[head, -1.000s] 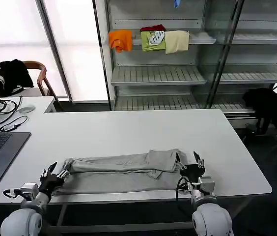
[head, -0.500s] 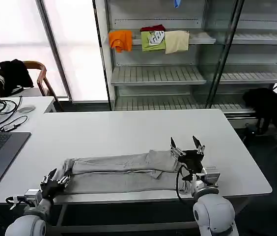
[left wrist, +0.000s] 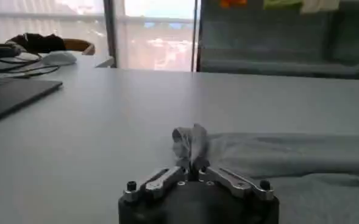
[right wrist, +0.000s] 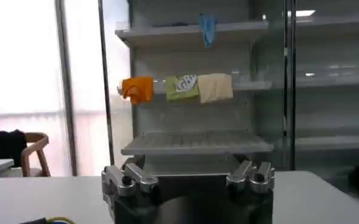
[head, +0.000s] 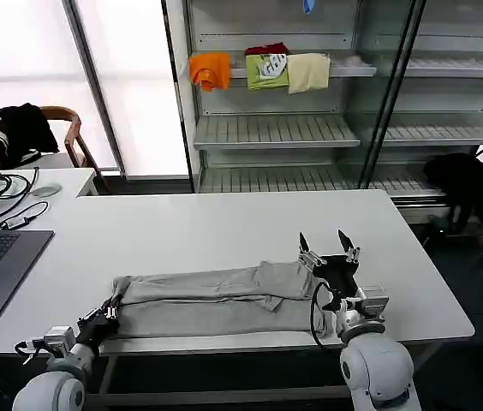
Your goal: Fold and organize the clothes.
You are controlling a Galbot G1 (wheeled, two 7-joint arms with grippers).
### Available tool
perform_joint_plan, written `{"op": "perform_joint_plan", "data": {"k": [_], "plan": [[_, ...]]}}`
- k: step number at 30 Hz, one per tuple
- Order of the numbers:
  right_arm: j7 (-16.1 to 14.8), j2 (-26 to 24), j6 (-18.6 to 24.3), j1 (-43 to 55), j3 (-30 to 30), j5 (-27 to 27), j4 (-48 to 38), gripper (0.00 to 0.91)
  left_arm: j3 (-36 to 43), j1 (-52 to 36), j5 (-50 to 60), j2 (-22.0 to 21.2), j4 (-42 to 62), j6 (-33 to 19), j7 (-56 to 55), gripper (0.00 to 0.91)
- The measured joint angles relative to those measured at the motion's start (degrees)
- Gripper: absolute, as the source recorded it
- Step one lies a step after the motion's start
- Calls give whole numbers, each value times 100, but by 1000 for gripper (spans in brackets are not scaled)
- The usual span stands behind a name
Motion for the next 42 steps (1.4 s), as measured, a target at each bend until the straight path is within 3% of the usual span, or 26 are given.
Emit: {"op": "perform_joint_plan", "data": {"k": [1,18,19,20,23,42], "plan": [[-2,9,1,-1,-3,4,-3,907,1,5,-16,0,1,-2,1,907],[-83,18,6,26,-28,15,-98,907,25,160,318,-37,107,-756,-96,907],[-82,14,5,27,-24,15,-103,907,30,165,343,-37,125,-795,-103,806],[-76,12,0,33,-16,15,-113,907,35,172,360,-41,139,-819,-105,343],[-57,1,-16,46,12,26,-137,907,44,200,382,-45,166,-859,-101,20],[24,-7,-16,12,39,74,-101,907,117,200,143,-101,88,-564,31,0]]}}
